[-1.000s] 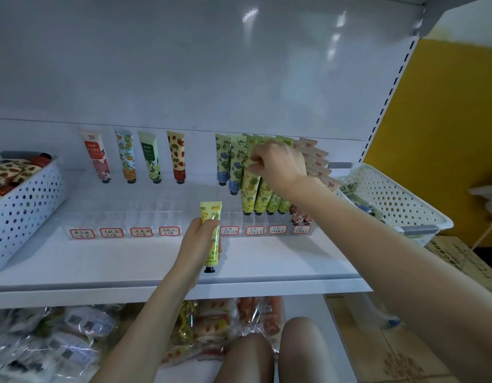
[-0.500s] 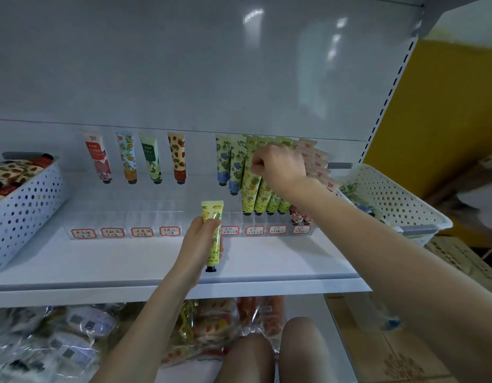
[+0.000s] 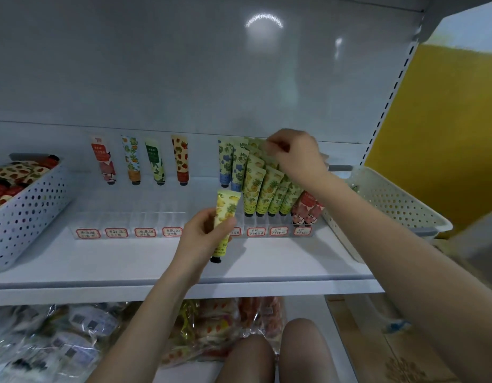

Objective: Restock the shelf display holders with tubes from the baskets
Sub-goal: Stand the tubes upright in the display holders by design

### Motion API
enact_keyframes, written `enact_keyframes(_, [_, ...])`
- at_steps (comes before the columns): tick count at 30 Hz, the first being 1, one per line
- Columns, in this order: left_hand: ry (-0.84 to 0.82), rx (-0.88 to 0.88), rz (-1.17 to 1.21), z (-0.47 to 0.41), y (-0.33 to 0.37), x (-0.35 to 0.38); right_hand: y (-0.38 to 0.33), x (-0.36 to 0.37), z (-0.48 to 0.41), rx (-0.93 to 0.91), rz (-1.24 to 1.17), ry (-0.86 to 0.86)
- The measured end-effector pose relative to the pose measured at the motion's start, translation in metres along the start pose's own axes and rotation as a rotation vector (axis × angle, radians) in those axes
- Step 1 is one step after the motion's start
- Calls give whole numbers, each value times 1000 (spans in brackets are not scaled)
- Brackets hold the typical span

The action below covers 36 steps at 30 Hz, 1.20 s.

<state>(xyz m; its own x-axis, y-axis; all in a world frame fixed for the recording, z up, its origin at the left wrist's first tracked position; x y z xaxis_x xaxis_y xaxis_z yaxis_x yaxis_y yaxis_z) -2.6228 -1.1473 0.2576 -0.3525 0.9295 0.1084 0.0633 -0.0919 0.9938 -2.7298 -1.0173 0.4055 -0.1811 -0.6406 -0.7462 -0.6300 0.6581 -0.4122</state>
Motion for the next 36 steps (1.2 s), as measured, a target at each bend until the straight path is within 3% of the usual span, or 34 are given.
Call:
enact_keyframes(6, [-91,84,26,8,16,20,-13,15,51,-19,-228,-344])
enact_keyframes(10, [-152,73,26,14,10,36,0,30,74,19,-249,-419])
enact_keyframes(13, [-119,113,-96,11,-2,37,15,27,78,76,-186,-371])
enact_keyframes(16, [-15,226,-555,4,-16,24,30,7,69,144,-160,-208])
enact_keyframes(20, [-21,313,-1000,0,-39,22,39,-9,50,151,-54,-57])
enact_keyframes(24, [40,438,-1049,1,-37,24,40,6,41,122,44,-66])
enact_keyframes(36, [66,513,-1109,0,-40,23,34,28,31,58,168,-89])
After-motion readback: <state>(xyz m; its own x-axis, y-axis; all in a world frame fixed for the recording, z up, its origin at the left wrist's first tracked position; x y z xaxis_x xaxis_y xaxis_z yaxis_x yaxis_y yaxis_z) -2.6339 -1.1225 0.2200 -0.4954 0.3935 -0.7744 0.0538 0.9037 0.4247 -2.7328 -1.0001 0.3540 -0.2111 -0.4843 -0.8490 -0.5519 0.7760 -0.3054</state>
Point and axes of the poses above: each hand's wrist, its own z-axis away from the middle knuckle, its own x-axis out of the palm, y = z × x, the point moved 8 cm from there along -z, towards the middle knuckle, and after that the axes turned 6 degrees about z, right-handed, at the moved point
